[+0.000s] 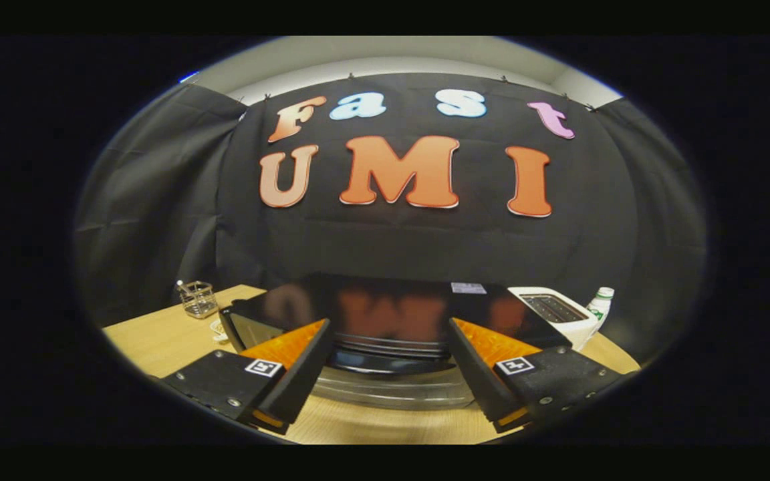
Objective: Open the toaster oven, put the food inside, and close the toaster oven door.
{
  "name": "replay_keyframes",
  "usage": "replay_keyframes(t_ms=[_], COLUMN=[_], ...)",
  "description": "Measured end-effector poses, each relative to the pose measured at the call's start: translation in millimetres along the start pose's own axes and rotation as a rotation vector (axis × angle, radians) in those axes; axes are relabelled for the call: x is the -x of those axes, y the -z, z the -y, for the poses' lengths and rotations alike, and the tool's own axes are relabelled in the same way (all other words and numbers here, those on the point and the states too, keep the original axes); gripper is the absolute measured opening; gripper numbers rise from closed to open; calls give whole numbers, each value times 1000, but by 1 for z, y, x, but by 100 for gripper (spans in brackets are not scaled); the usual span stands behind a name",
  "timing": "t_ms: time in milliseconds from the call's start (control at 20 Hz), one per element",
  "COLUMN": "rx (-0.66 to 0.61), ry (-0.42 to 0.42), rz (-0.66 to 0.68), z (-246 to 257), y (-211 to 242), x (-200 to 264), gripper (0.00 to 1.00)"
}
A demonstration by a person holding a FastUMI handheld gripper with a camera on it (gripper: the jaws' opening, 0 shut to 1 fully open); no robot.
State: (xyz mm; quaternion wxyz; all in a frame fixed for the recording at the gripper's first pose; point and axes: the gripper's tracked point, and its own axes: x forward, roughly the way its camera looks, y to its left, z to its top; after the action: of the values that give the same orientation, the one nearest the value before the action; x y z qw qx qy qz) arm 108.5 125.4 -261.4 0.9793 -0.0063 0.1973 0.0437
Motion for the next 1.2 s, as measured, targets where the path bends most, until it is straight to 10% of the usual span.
replay_keyframes(t_ms=[500, 1200], rx=[-47, -6], ry=[-138, -321], rz=[2, -292], z=[-16, -43], y=[16, 134], x=[47, 128], gripper=[75, 75])
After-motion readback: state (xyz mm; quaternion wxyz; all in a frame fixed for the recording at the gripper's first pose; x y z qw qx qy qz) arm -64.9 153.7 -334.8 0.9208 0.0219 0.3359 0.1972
